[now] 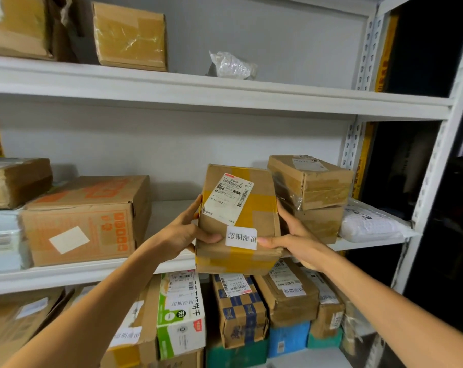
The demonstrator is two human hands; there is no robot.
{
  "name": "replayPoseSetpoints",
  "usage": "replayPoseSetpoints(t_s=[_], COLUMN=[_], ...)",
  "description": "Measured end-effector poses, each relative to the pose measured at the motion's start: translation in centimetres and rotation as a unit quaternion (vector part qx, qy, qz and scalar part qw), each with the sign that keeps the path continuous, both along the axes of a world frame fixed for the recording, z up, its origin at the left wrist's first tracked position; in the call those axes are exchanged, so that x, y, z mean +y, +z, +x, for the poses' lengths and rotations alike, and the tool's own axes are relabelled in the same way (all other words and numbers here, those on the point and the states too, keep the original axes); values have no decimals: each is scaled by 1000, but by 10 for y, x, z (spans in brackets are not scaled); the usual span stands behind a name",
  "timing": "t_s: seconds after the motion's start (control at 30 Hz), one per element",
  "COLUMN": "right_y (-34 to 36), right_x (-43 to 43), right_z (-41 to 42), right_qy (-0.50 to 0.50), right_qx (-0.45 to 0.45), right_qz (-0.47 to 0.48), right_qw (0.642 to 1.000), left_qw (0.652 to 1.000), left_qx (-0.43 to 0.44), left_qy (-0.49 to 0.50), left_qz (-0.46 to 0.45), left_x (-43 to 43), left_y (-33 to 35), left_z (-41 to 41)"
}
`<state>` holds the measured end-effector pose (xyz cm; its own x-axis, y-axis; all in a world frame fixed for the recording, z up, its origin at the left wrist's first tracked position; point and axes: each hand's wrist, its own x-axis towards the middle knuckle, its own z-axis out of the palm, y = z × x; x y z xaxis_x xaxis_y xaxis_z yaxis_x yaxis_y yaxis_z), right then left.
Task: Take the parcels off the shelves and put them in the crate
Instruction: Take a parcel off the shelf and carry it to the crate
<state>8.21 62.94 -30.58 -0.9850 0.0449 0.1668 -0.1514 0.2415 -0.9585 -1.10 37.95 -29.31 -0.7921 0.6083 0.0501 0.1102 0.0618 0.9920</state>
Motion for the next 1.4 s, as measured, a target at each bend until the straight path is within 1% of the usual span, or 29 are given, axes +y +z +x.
replayPoseSetpoints(t_s=[0.2, 0.3, 0.43, 0.57, 0.67, 0.8, 0.93, 1.03, 1.13, 1.3, 1.4], right_y=[-23, -29, -27, -25, -27, -29, -32, -44, -63, -89, -100], right_x=[-33, -53, -73, -82, -80, -63, -38, -21, -10, -16, -29], right_z=[34, 58, 100, 149, 185, 248, 330, 403, 479, 594, 654], right_qy=[-92, -131, -173, -200, -262, -348, -434, -513, -590, -704, -767], right_qx=[52, 68, 50, 35, 30, 43, 38, 39, 26, 28, 25], right_qz=[-16, -7, 15, 49, 41, 65, 85, 94, 67, 21, 0], right_qw=[994, 989, 983, 978, 964, 934, 896, 853, 804, 709, 641], left_qw=[997, 992, 991, 986, 981, 958, 923, 895, 858, 789, 722], left_qx=[53, 79, 53, 30, 24, 32, 59, 41, 24, 10, 1], left_qy=[-59, -90, -104, -144, -173, -262, -365, -436, -508, -613, -691], left_qz=[20, 36, 60, 77, 90, 109, 104, 86, 69, 43, 33], left_x=[-8, -14, -29, -29, -4, 49, 121, 185, 242, 312, 339], left_y=[2, -4, -30, -47, -52, -54, -58, -67, -82, -106, -114], left_z=[8, 24, 53, 80, 100, 134, 186, 244, 316, 449, 526])
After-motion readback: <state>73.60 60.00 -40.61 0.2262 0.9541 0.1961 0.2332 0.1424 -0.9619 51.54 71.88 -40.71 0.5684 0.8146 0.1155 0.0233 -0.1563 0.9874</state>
